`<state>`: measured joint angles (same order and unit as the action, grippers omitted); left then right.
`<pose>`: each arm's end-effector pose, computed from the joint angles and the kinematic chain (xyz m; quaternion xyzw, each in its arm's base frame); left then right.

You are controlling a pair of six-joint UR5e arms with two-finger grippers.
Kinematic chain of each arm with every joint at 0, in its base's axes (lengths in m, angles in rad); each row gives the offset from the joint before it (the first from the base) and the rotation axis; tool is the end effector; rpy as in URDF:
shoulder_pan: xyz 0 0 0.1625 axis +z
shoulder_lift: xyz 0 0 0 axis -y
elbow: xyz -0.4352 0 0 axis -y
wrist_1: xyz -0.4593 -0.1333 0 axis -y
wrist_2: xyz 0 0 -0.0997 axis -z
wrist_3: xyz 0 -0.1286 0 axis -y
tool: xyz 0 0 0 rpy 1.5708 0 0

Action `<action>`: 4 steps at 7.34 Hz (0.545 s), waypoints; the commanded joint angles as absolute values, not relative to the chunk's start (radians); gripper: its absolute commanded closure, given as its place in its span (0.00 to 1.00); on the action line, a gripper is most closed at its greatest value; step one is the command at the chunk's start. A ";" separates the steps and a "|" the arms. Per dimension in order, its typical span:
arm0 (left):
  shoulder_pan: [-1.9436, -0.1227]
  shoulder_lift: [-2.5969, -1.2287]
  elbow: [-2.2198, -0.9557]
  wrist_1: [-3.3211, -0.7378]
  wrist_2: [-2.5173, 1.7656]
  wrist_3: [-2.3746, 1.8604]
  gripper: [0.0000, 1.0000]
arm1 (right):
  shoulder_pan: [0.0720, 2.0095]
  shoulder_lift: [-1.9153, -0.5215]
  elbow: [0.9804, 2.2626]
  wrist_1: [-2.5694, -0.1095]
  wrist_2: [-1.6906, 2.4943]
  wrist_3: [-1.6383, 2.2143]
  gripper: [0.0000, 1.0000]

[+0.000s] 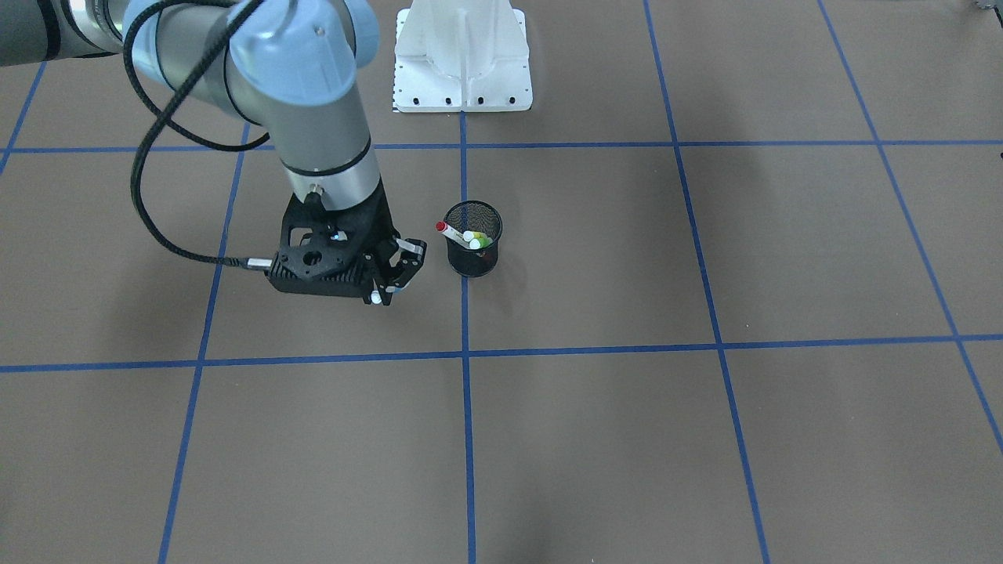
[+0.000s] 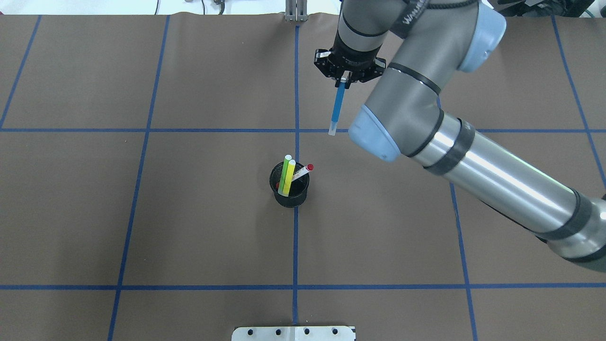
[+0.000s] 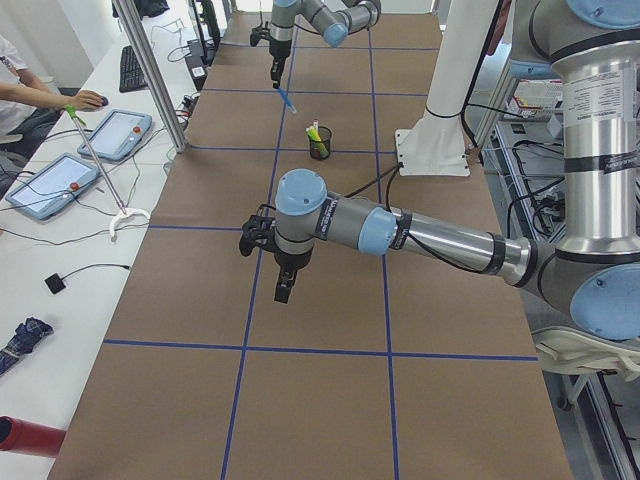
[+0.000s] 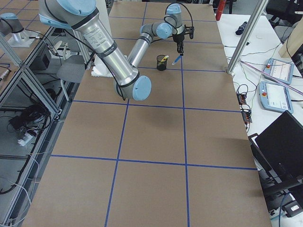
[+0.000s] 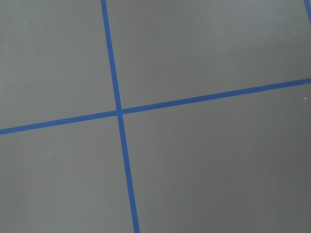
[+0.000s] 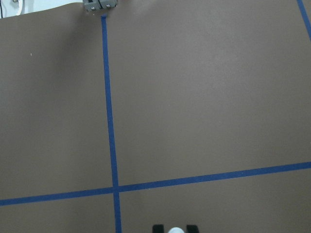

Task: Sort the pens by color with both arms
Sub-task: 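Carry the blue marker farther from the robot and lower it to the table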

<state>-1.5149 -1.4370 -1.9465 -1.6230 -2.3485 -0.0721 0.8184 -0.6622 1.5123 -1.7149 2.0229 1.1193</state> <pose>-0.0145 -0.5115 0.5426 0.1113 0.3829 0.0481 0.9158 -0.4885 -0.6347 0.1083 0.0305 -0.3960 0.0906 0.9133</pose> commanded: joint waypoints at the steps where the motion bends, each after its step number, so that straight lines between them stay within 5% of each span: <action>1: -1.517 -1.436 -1.953 -1.623 -2.349 -0.072 0.00 | 0.891 -0.569 1.265 -1.706 2.225 0.991 1.00; 4: -1.517 -1.424 -1.957 -1.624 -2.358 -0.072 0.00 | 0.928 -0.488 1.034 -1.709 2.345 0.795 1.00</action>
<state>-1.5170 -1.4301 -1.9553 -1.6232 -2.3506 -0.0721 0.9165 -0.5082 1.1234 -1.7085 2.2990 0.8797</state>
